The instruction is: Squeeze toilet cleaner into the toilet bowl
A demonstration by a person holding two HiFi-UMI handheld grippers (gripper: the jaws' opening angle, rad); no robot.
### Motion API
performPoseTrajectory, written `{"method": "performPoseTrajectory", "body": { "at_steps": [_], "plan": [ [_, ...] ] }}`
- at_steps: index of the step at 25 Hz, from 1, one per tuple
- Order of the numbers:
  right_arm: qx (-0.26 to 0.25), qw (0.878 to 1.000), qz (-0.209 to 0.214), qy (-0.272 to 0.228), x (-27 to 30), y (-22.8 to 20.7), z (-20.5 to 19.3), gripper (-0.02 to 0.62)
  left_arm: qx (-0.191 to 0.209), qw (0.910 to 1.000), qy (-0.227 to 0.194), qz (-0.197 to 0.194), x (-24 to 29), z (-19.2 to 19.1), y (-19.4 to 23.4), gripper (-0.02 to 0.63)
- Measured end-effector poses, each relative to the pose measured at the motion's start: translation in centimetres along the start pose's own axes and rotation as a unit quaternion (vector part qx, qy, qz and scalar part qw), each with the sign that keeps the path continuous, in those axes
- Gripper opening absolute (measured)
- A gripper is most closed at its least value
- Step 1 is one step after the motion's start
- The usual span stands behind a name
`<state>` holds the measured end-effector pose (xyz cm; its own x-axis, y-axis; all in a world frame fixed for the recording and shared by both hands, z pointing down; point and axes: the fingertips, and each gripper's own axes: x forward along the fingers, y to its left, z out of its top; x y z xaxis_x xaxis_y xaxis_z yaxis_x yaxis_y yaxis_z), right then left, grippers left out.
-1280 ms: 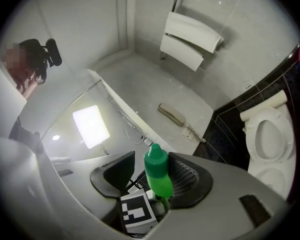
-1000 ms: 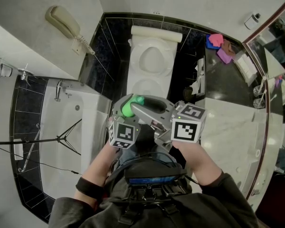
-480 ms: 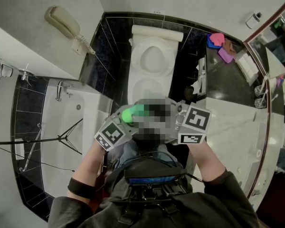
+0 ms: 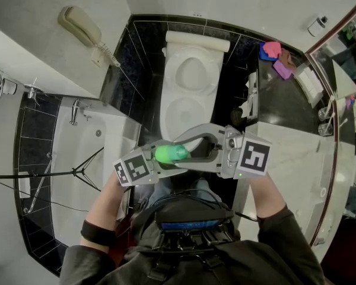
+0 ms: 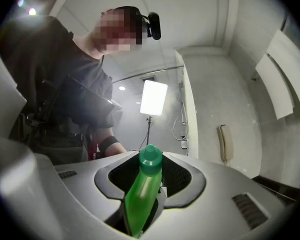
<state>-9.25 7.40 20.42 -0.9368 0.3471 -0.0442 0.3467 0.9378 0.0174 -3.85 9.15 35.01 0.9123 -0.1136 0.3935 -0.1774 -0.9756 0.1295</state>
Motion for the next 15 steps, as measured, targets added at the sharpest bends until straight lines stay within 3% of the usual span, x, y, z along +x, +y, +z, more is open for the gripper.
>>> {"method": "performPoseTrajectory", "body": {
  "at_steps": [5,9,12,15],
  "plan": [
    [0.007,1.000,-0.004,0.005,-0.1,0.2,-0.3,0.152,0.003,1.0000,0.001,0.005,0.1,-0.1,-0.1,0.199],
    [0.038,0.999,-0.028,-0.007,-0.1,-0.3,-0.2,0.166,0.006,0.9995,0.003,0.031,0.0,-0.3,0.5,0.199],
    [0.079,0.995,-0.054,-0.037,-0.2,-1.3,0.3,0.206,0.011,0.9971,0.002,0.075,-0.1,-0.4,1.5,0.199],
    [0.114,0.984,-0.113,-0.077,-0.7,-3.6,0.7,0.247,0.009,0.9886,-0.015,0.150,-0.7,0.0,3.4,0.199]
  ]
}}
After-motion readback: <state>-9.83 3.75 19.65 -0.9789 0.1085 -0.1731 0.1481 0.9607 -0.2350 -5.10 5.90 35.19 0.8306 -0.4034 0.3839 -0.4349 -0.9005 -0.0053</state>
